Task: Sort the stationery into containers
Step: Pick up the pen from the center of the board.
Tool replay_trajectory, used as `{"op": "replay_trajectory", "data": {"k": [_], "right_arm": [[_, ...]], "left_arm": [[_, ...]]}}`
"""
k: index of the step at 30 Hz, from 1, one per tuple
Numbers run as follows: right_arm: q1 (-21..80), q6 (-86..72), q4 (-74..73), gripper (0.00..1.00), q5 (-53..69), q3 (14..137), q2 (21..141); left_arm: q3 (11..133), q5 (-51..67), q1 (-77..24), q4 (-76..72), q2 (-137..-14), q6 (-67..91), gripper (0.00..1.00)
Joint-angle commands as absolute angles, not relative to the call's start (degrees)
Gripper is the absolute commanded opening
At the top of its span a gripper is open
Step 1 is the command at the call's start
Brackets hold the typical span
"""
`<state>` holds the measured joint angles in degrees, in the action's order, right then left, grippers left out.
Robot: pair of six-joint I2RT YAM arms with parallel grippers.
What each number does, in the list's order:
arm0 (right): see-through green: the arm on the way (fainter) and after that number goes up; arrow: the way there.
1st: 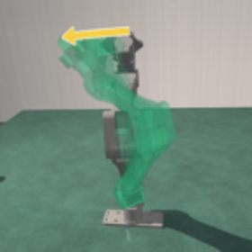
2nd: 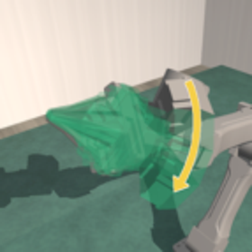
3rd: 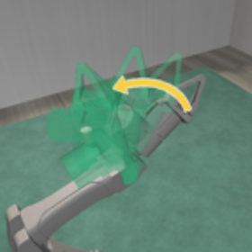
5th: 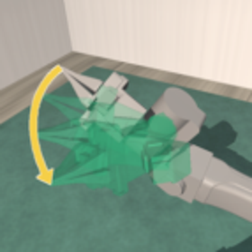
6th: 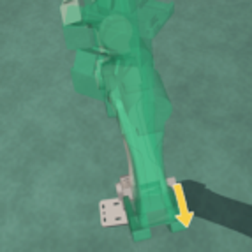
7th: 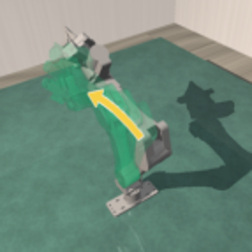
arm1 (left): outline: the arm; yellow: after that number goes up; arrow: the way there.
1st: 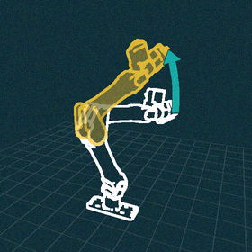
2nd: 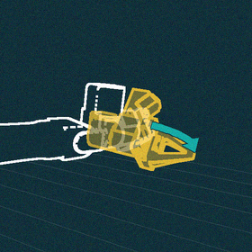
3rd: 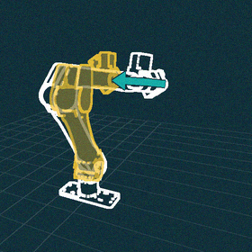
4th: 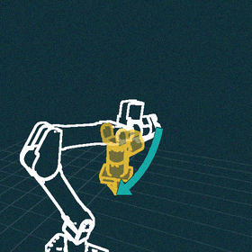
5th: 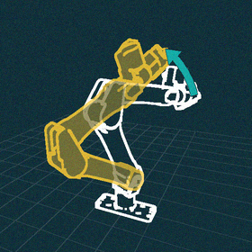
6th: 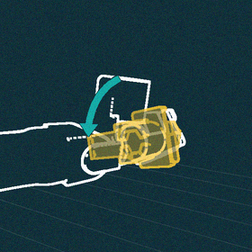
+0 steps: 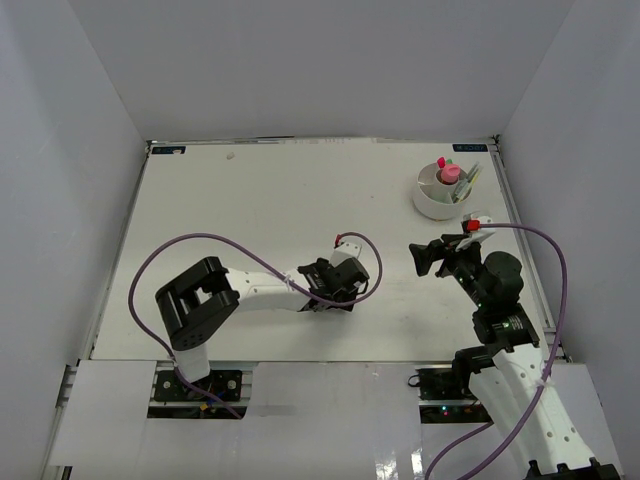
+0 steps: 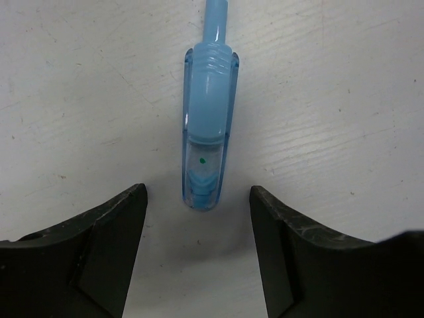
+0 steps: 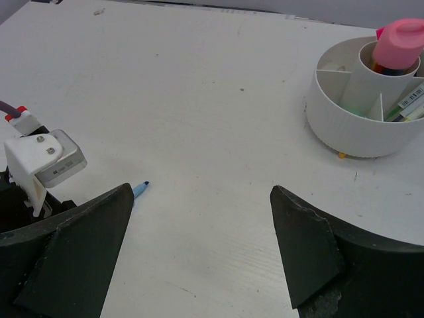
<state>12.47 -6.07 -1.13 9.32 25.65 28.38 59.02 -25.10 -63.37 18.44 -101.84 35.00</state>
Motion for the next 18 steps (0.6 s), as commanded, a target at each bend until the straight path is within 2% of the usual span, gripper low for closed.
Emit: {"op": "replay_trajectory", "data": {"k": [1,12,18], "right_arm": [[12.57,-6.94,1.84,0.90,10.20,25.31,27.16],[12.57,-6.68,1.84,0.90,10.72,24.87,26.81],[12.57,-6.59,1.76,0.90,11.34,24.87,26.81]], "left_arm": [[60.64,-25.58,-63.72,19.07,-102.30,36.30,0.73],[61.17,-23.91,-63.72,18.55,-103.01,33.84,0.65],[61.61,-23.56,-63.72,17.93,-104.06,31.73,0.56]]}}
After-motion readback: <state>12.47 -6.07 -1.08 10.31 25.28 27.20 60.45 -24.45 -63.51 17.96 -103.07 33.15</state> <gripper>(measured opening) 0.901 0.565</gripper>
